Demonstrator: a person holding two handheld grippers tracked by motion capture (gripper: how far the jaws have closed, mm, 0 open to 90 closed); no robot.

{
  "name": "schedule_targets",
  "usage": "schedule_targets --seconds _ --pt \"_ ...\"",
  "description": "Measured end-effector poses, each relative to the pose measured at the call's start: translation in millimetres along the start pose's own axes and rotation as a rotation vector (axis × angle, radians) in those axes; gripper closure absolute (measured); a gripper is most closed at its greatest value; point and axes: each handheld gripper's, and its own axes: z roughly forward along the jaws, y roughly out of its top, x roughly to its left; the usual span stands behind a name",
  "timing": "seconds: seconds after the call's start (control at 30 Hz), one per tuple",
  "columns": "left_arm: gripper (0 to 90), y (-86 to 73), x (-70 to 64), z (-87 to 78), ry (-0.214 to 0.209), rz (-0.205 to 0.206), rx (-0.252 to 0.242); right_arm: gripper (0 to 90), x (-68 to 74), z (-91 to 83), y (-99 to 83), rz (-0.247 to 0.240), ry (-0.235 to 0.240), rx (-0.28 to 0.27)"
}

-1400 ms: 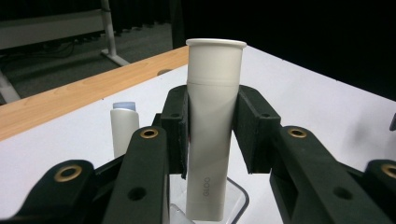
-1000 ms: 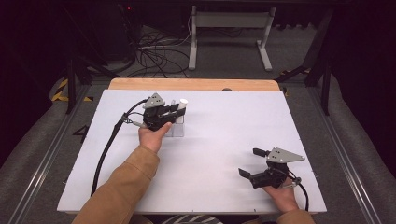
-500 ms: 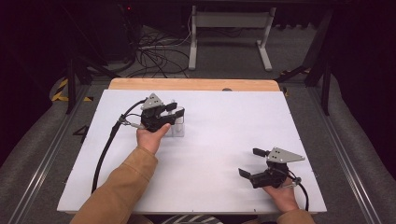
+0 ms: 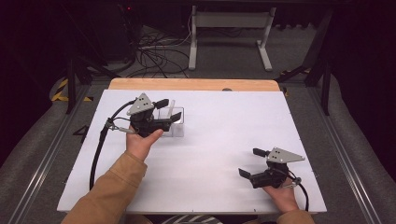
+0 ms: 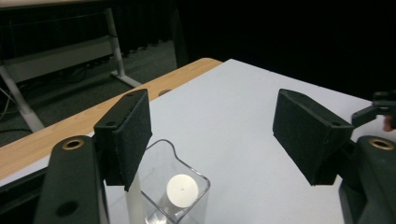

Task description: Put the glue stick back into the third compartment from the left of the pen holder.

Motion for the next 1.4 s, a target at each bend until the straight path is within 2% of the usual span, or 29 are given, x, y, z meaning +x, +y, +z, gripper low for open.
schedule_targets --seconds 0.2,0.33,0.5,0.63,0.8,1.0,1.1,1.2,1.3,1.37,1.4 --pt "26.4 1.5 -2.5 -8.9 -0.012 -0.008 0.0 0.5 0.0 -0.4 -0.1 0.0 0.001 -0.001" --pt "24.6 3.1 -5.0 -16.8 -0.019 0.003 0.002 0.5 -0.3 -0.6 -0.1 -0.002 0.0 -0.001" --pt "21.8 2.7 -9.5 -33.4 -0.034 0.017 -0.015 0.5 -0.3 -0.7 -0.1 -0.002 0.001 -0.003" --pt "19.2 -2.3 -10.0 -47.4 -0.047 0.009 -0.018 0.5 -0.1 -1.2 0.0 -0.002 0.003 -0.008" --pt "15.8 -13.1 -9.5 -61.7 -0.069 -0.002 -0.002 0.5 0.2 -1.5 0.4 -0.009 0.008 -0.014" --pt "14.7 -29.8 -7.0 -77.9 -0.061 0.013 0.013 0.5 0.5 -1.8 0.7 -0.013 0.01 -0.015" --pt "14.7 -39.7 -5.3 -83.7 -0.057 0.016 0.039 0.5 0.7 -1.8 0.9 -0.017 0.011 -0.015" --pt "14.5 -50.4 -2.6 -88.0 -0.057 -0.008 0.063 0.5 0.9 -1.9 1.0 -0.019 0.012 -0.016" --pt "14.1 -60.8 0.9 -91.8 -0.078 -0.061 0.071 0.5 1.0 -1.8 1.1 -0.023 0.011 -0.015" --pt "14.0 -66.8 2.9 -93.5 -0.081 -0.078 0.077 0.5 1.0 -1.8 1.1 -0.023 0.012 -0.015" --pt "14.0 -69.3 3.9 -94.3 -0.074 -0.067 0.082 0.5 1.1 -1.8 1.1 -0.023 0.012 -0.015"
